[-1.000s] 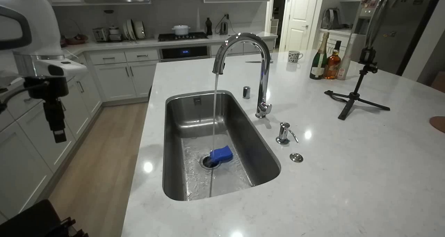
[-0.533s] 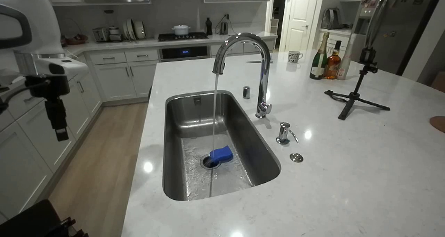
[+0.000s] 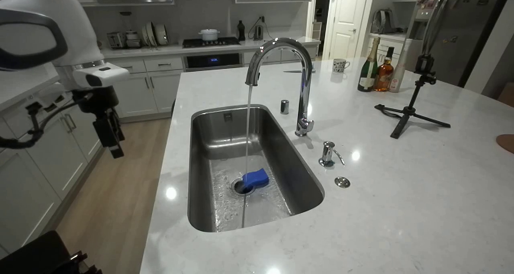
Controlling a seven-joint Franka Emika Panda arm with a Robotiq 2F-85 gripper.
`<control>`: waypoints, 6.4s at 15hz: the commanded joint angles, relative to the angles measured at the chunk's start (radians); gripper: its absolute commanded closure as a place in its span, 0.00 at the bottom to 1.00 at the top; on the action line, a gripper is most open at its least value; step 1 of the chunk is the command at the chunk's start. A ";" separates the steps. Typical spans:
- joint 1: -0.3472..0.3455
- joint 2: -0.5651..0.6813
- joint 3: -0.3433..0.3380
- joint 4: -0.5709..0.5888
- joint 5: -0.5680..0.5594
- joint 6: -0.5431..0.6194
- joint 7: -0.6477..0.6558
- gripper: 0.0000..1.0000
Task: Close the tap
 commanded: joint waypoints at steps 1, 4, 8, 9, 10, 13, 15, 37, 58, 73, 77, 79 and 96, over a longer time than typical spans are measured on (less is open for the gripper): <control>-0.067 0.100 0.003 0.046 -0.089 0.092 0.138 0.00; -0.109 0.169 -0.003 0.070 -0.188 0.166 0.268 0.00; -0.147 0.253 -0.025 0.109 -0.351 0.249 0.488 0.00; -0.147 0.274 -0.039 0.124 -0.382 0.252 0.531 0.00; -0.149 0.296 -0.053 0.134 -0.415 0.271 0.583 0.00; -0.135 0.360 -0.112 0.173 -0.461 0.300 0.652 0.00; -0.130 0.403 -0.152 0.199 -0.475 0.334 0.648 0.00; 0.014 0.985 -0.481 0.800 -1.144 0.737 1.096 0.00; 0.046 1.358 -0.595 1.264 -1.550 0.747 1.456 0.00; -0.082 1.580 -0.544 1.597 -1.542 0.807 1.462 0.42; -0.117 1.630 -0.520 1.674 -1.523 0.827 1.446 0.73; -0.127 1.651 -0.505 1.705 -1.519 0.831 1.438 0.88; -0.110 1.728 -0.468 1.854 -1.546 0.904 1.434 1.00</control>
